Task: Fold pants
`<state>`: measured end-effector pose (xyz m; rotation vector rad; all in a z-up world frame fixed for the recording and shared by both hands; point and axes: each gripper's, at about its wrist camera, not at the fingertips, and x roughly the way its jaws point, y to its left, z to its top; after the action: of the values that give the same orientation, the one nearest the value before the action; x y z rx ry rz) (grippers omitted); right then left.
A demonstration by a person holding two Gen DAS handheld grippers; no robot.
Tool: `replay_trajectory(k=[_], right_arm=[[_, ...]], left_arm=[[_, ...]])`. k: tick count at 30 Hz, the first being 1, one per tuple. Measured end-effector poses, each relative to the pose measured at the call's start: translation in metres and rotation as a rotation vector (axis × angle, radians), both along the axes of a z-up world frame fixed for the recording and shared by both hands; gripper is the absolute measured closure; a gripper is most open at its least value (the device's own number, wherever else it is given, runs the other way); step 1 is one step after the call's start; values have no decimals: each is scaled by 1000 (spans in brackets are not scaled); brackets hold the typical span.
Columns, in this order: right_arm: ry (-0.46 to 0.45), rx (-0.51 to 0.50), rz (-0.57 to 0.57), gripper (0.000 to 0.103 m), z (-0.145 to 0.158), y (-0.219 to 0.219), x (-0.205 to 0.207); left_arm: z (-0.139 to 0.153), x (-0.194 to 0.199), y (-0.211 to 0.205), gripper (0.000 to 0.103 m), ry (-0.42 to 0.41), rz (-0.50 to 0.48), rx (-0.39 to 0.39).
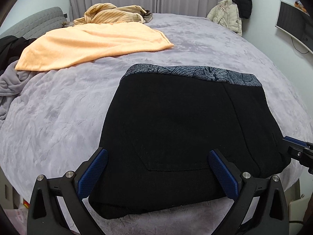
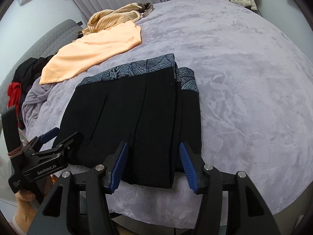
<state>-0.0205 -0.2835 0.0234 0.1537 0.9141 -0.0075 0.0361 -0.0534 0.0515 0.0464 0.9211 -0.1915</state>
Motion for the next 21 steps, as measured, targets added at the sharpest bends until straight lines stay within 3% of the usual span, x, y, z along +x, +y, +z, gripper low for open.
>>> replay_trajectory(k=[6,16,21], right_arm=[[31,-23,-26,24,3,-2,-11],[20,-63,-82,18,9,-6,-21],[-1,-106,-89,2,14,1,-22]], left_arm=[[1,-2,0,0,10,11,-2],[5,-8,2,0,28,23,-3],[12,-11,4,0,45,23,2]])
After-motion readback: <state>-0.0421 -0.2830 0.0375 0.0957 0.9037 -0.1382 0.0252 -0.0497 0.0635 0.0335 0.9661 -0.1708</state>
